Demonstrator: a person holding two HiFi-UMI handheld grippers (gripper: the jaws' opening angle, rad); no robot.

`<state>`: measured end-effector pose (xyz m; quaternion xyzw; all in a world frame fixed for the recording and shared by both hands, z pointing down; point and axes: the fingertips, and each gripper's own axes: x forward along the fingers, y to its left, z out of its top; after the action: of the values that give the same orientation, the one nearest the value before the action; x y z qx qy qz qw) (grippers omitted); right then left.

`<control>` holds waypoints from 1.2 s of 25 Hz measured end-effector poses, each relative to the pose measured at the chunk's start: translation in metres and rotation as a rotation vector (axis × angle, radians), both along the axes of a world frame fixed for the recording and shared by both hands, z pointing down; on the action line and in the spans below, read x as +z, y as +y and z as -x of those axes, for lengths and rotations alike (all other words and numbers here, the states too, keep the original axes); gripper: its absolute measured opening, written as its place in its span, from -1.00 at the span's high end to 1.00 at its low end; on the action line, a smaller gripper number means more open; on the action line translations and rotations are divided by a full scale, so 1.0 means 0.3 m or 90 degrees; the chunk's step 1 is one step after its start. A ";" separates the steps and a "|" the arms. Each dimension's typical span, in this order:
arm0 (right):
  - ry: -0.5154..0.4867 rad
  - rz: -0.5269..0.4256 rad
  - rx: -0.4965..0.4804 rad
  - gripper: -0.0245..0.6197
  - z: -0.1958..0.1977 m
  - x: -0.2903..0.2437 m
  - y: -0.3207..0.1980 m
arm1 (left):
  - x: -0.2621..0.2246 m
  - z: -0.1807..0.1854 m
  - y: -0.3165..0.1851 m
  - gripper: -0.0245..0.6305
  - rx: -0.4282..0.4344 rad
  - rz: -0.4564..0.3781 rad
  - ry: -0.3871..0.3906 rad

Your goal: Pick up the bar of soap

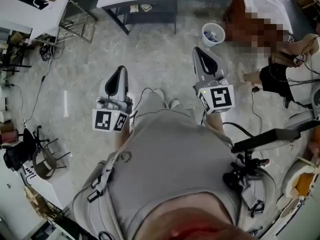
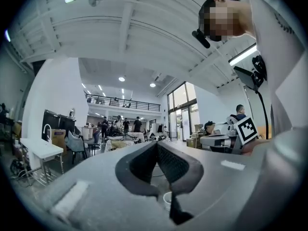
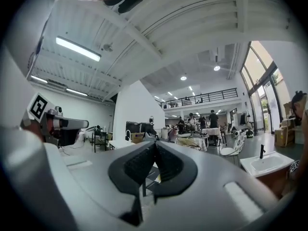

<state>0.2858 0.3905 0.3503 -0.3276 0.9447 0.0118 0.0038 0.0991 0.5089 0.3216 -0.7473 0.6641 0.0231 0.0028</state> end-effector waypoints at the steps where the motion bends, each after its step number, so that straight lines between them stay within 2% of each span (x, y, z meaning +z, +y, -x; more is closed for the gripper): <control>1: -0.003 0.009 -0.006 0.93 0.003 0.015 -0.004 | -0.003 0.000 0.012 0.93 -0.006 0.000 -0.004; 6: -0.009 0.058 -0.016 0.92 0.036 0.072 -0.019 | -0.019 0.005 0.043 0.93 -0.022 -0.003 -0.017; 19: 0.018 0.038 -0.033 0.92 0.051 0.101 -0.043 | -0.026 -0.025 -0.035 0.93 -0.002 -0.054 -0.007; 30: 0.042 0.035 -0.013 0.92 0.071 0.128 -0.158 | 0.036 0.025 -0.220 0.93 0.028 -0.063 0.043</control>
<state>0.2645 0.3431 0.3886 -0.3170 0.9477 -0.0035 -0.0362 0.0916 0.4428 0.3326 -0.7595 0.6452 0.0813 0.0165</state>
